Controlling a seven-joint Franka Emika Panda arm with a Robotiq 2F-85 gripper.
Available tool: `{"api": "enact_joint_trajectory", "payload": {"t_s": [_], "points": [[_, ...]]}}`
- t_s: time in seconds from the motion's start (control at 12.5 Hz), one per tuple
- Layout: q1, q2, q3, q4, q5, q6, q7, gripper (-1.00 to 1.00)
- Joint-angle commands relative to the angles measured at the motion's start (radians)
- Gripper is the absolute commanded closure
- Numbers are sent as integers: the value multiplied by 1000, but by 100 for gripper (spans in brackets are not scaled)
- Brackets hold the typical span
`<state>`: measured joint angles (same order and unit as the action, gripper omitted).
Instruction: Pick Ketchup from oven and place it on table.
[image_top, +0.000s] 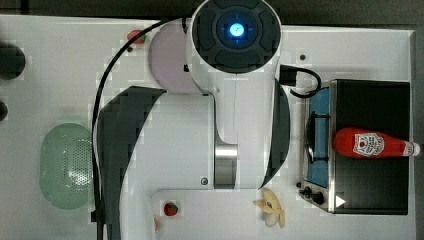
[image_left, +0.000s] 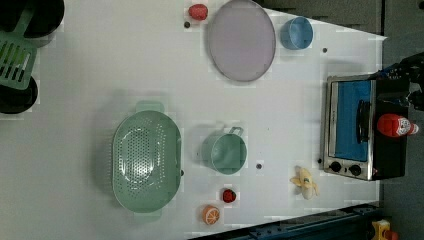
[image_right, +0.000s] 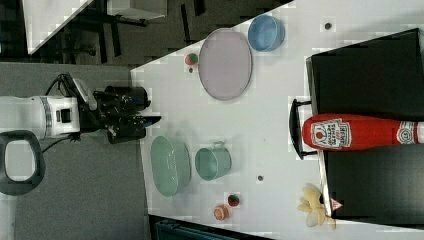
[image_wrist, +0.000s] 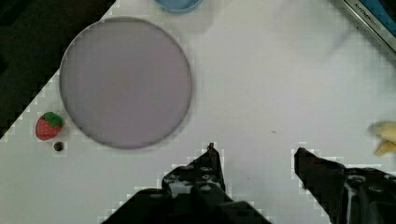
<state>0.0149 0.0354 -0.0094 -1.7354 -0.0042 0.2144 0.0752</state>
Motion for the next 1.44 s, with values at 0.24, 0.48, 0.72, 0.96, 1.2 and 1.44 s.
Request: {"api": "enact_joint_trajectory", "payload": {"t_s": [0.24, 0.48, 0.72, 0.96, 1.2, 1.44], "points": [[-16, -306, -90, -119, -1, -212, -64, -100], [-34, -255, -219, -119, -3, -168, -64, -100], [-39, -182, -352, -118, -3, -93, -65, -100], [-43, -99, -489, -118, -3, 88, -66, -100], [-46, -12, -591, -117, -3, 178, -66, -100], [-55, 110, -653, -116, 53, 255, -41, -100]]}}
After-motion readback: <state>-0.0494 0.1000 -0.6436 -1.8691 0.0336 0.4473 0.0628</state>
